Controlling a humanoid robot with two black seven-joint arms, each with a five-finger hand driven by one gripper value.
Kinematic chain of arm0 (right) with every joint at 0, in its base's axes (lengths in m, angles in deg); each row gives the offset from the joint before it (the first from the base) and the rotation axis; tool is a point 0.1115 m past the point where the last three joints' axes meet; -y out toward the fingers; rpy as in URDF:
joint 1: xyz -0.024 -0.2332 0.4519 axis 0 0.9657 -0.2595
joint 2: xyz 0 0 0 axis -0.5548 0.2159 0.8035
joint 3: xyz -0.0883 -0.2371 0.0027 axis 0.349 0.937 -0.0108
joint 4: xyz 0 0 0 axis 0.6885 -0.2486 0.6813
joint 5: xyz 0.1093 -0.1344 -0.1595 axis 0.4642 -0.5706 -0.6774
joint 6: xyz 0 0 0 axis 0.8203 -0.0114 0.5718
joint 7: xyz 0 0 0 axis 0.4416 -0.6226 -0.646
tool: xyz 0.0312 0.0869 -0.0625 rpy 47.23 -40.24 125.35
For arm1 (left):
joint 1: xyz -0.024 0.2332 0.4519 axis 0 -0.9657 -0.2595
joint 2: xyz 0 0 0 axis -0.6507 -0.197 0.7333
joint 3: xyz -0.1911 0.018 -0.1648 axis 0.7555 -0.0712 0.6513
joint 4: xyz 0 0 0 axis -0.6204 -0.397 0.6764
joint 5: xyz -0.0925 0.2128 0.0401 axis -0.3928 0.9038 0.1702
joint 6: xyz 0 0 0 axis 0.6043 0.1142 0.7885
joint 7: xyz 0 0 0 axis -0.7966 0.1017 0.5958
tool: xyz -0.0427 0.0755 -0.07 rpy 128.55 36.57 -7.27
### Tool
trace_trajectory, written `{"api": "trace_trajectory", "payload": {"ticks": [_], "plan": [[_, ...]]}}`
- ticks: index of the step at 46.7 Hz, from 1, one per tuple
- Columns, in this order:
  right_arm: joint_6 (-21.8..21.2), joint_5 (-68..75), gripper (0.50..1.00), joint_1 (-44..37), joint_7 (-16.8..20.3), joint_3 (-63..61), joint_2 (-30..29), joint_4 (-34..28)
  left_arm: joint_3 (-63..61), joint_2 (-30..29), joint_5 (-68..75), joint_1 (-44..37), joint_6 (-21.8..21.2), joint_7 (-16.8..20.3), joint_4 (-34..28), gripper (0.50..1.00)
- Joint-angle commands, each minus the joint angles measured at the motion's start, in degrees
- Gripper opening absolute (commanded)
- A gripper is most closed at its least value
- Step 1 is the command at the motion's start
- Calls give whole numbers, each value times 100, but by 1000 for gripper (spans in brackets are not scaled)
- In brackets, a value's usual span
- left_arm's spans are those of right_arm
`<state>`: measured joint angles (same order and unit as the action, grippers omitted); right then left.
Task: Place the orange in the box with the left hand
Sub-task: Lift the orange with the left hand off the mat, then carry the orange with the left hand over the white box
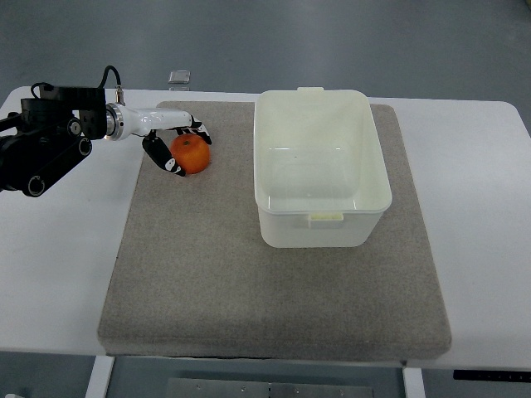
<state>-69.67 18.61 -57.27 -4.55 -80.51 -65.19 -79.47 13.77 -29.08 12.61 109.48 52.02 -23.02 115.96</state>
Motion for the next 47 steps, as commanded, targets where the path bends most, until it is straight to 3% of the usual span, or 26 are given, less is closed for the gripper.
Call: {"api": "trace_trajectory", "payload": {"ticks": [1, 3, 25, 35, 47], "plan": [[0, -3, 926, 0, 0, 0, 0, 0, 1, 12, 100, 13, 1, 0, -11, 564], [0, -3, 926, 0, 0, 0, 0, 0, 1, 12, 127, 21, 1, 0, -11, 500], [0, -3, 926, 0, 0, 0, 0, 0, 554, -181, 56, 680, 10, 0, 217, 500], [0, 6, 926, 0, 0, 0, 0, 0, 669, -427, 21, 1111, 45, 9, 797, 500], [0, 6, 926, 0, 0, 0, 0, 0, 704, -498, 56, 1050, 98, 9, 2001, 500]]}}
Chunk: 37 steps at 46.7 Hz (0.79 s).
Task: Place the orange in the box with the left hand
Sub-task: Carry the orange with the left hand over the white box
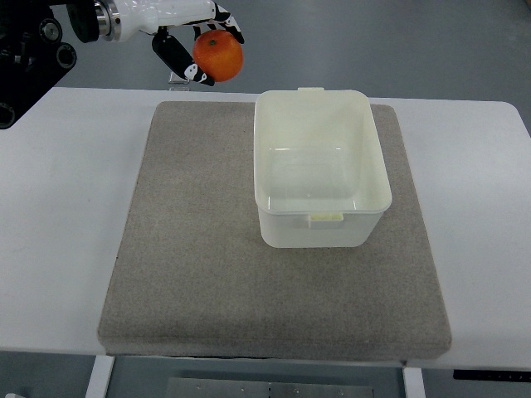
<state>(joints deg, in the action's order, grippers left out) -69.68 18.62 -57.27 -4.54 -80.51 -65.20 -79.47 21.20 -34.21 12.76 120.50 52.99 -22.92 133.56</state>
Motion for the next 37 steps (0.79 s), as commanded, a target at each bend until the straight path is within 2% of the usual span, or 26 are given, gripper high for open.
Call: {"api": "trace_trajectory", "payload": {"ticks": [1, 8, 20, 37], "plan": [[0, 5, 926, 0, 0, 0, 0, 0, -47, 32, 58, -69, 1, -10, 302, 500], [0, -3, 926, 0, 0, 0, 0, 0, -74, 304, 76, -95, 1, -19, 531, 500], [0, -4, 926, 0, 0, 0, 0, 0, -206, 911, 532, -341, -43, -81, 505, 500], [0, -4, 926, 0, 0, 0, 0, 0, -241, 1131, 770, -482, -87, -116, 444, 500]]}}
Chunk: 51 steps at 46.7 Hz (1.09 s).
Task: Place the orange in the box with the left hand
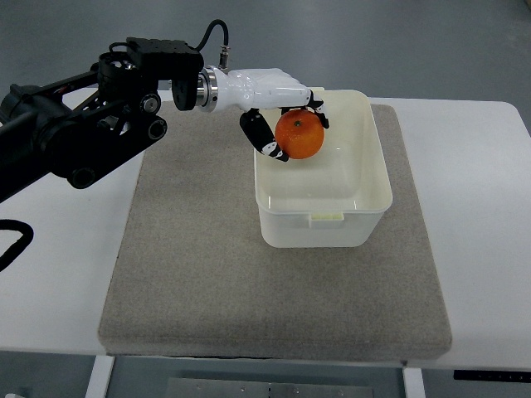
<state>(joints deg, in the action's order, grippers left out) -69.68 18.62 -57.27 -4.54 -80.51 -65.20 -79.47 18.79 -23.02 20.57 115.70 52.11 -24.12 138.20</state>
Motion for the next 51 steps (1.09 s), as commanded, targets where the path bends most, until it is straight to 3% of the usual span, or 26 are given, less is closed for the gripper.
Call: {"api": "trace_trajectory", "payload": {"ticks": [1, 4, 6, 8, 12, 15, 20, 25, 34, 51], "plan": [[1, -3, 926, 0, 0, 0, 0, 0, 8, 30, -18, -3, -8, -4, -29, 500], [1, -3, 926, 0, 0, 0, 0, 0, 8, 100, -27, -11, -8, 4, -38, 508], [1, 6, 926, 0, 0, 0, 0, 0, 8, 109, -27, -11, -8, -4, -38, 636], [1, -3, 926, 0, 0, 0, 0, 0, 8, 118, -27, -11, -8, -4, -38, 720], [1, -3, 926, 0, 0, 0, 0, 0, 8, 162, -27, -73, -8, -4, -38, 778], [1, -3, 926, 0, 0, 0, 0, 0, 8, 188, -27, -90, -8, -4, -56, 876], [1, 6, 926, 0, 0, 0, 0, 0, 8, 197, -45, -90, -8, -4, -100, 960], [1, -3, 926, 0, 0, 0, 0, 0, 8, 188, -80, -125, -8, -4, -109, 988], [1, 6, 926, 0, 0, 0, 0, 0, 52, 197, -176, -117, -17, -4, -100, 990], [1, -3, 926, 0, 0, 0, 0, 0, 254, -136, -2039, -152, -298, -4, -109, 990]]}}
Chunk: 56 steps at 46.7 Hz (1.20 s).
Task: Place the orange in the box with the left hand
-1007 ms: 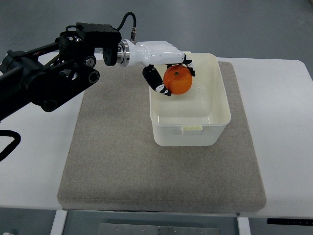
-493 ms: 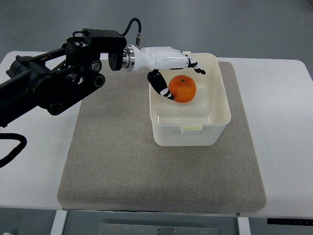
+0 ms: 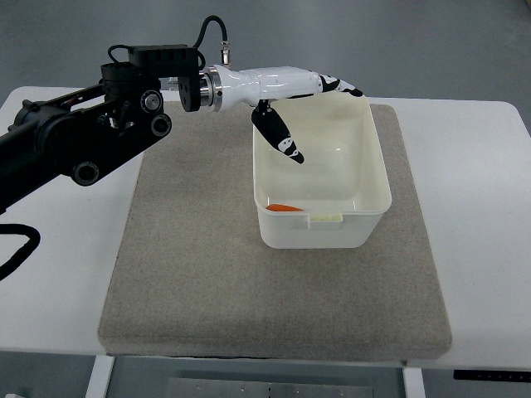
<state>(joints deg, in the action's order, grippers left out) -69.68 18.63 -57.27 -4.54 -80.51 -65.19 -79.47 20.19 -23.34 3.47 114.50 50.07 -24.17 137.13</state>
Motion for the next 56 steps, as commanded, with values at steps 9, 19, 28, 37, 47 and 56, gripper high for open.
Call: {"api": "trace_trajectory", "payload": {"ticks": [9, 19, 28, 37, 47, 56], "plan": [[1, -4, 926, 0, 0, 0, 0, 0, 203, -254, -2007, -76, -506, 9, -255, 992], [1, -4, 926, 0, 0, 0, 0, 0, 221, -438, -3581, -173, -586, 9, -659, 992], [1, 5, 926, 0, 0, 0, 0, 0, 194, -500, -5188, -471, -577, 18, -1151, 992], [1, 5, 926, 0, 0, 0, 0, 0, 159, -605, -6657, -726, -480, 9, -1688, 994], [1, -4, 926, 0, 0, 0, 0, 0, 220, -667, -7396, -1016, 81, -8, -2154, 994], [1, -4, 926, 0, 0, 0, 0, 0, 229, -816, -8213, -1315, 741, -350, -2215, 992]]}}
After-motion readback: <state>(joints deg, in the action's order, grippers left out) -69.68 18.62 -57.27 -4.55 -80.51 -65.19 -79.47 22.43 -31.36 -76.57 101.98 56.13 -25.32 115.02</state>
